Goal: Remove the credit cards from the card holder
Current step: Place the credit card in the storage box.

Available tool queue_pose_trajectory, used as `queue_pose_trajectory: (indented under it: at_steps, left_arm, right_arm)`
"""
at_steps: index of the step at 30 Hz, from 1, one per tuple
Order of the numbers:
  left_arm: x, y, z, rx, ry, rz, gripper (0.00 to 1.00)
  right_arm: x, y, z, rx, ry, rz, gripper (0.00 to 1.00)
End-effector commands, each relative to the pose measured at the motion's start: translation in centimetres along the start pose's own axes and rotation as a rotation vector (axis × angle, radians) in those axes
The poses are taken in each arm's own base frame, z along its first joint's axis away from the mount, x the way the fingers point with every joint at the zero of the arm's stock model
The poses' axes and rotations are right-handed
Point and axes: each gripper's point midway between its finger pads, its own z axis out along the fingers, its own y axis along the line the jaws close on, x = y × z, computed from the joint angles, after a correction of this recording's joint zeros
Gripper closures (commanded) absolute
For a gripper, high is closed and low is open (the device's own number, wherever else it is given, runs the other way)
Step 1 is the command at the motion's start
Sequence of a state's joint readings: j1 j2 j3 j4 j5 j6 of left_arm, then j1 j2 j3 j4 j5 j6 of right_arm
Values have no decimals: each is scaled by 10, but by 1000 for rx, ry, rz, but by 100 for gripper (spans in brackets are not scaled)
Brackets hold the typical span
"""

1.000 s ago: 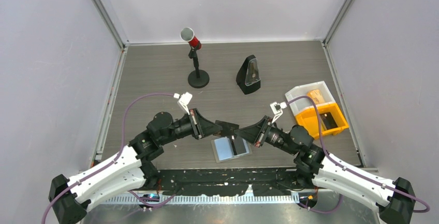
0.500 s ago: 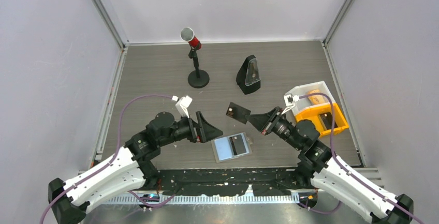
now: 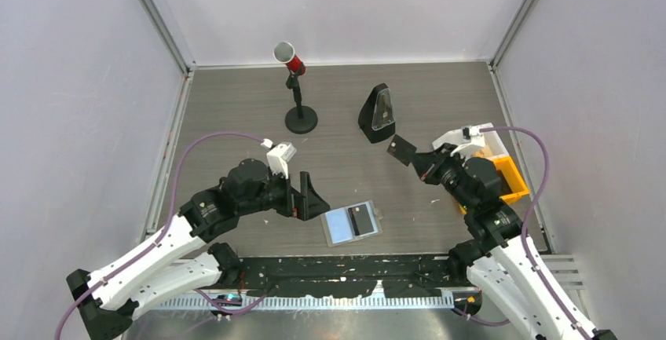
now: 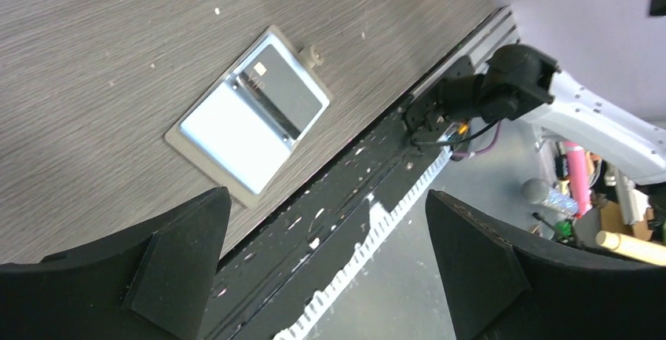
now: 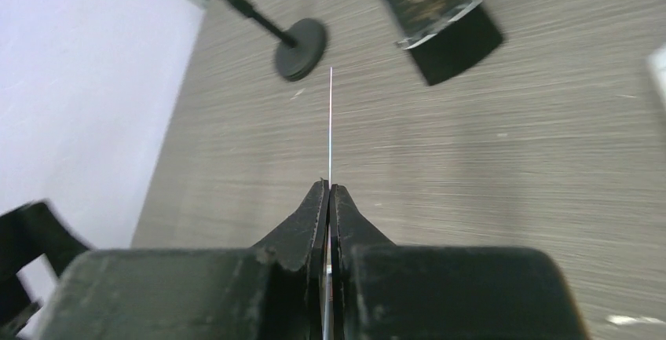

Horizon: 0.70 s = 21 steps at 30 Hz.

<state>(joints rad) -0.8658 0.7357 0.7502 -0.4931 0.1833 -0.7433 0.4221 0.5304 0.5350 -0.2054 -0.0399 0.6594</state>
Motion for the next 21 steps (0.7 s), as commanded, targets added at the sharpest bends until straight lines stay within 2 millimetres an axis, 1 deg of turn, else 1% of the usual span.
queue_pose_trajectory:
  at_steps: [1,3,4,5,6,7,8,9,10,13,16,17,18,19,20,21]
  left_arm:
    - [6,4,-11,-25,49,79,1]
    - [9,7,-13,-35,60,90,1]
    - [10,8,-15,-38,61,97,1]
    - [10,9,-16,-40,62,108,1]
    - [12,10,-18,-41,65,118,1]
    - [13,11,-20,-42,67,133,1]
    - [14,13,-22,-46,67,150,1]
    - [14,15,-24,-55,70,166,1]
    - [15,17,-27,-61,71,184,1]
    - [17,21,-32,-69,73,218,1]
    - [18,26,-33,-79,66,236,1]
    - [20,25,-33,-71,72,234,1]
    - [22,22,-32,-52,81,234,1]
    - [22,21,-33,-46,85,235,1]
    - [23,21,-33,-47,91,236,1]
    - [24,21,-33,-50,98,238,1]
  right_arm:
    - [-24,-37,-12,176,-21,-62,95]
    - [-31,-52,-15,233,-30,-46,95]
    - [-33,-55,-16,239,-28,-38,95]
    - [-37,-65,-19,279,-40,-25,95]
    - [-39,-69,-20,293,-41,-22,95]
    - [-43,-79,-24,336,-47,-17,95]
    - [-45,-83,-26,354,-46,-18,95]
    - [-48,-96,-32,408,-52,-14,95]
    - [-55,-104,-37,441,-68,-5,95]
    - [-63,-119,-47,487,-72,0,95]
    - [-73,-136,-61,537,-94,34,95]
    - [-71,-138,-62,537,-77,39,95]
    - [-74,-149,-69,575,-86,57,95]
    - [-71,-151,-68,560,-62,75,95]
    - [-73,-159,-73,584,-70,89,95]
    - [-70,-162,-71,567,-49,112,95]
